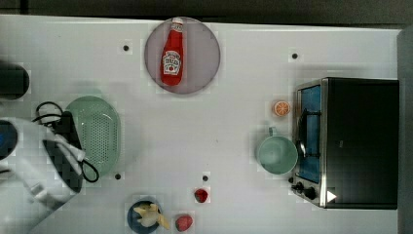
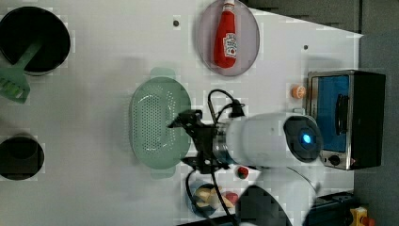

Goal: Drag strainer left to right.

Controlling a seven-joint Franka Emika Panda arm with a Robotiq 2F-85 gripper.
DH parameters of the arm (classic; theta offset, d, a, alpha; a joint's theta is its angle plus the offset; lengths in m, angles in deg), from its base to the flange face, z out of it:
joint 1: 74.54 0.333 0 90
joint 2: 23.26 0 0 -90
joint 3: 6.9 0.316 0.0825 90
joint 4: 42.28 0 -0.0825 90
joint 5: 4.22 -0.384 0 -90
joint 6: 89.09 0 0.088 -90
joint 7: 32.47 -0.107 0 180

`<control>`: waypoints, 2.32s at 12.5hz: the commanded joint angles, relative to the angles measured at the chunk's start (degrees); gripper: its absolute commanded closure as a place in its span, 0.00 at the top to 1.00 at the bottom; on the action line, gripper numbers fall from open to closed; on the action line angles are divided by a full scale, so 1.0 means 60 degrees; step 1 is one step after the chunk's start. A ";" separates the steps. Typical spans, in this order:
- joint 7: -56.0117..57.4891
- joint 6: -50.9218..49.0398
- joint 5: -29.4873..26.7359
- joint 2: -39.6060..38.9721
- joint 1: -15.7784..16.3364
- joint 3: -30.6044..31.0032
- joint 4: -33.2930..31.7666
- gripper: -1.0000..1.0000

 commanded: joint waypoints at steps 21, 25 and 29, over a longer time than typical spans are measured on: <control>-0.0541 0.3285 0.0628 -0.1172 -0.0157 -0.3522 -0.2260 1.00; 0.0574 0.3427 0.0627 -0.0891 -0.0413 -0.4394 -0.2645 1.00; 0.2060 0.3441 0.0628 -0.0865 -0.0663 -0.5316 -0.2718 1.00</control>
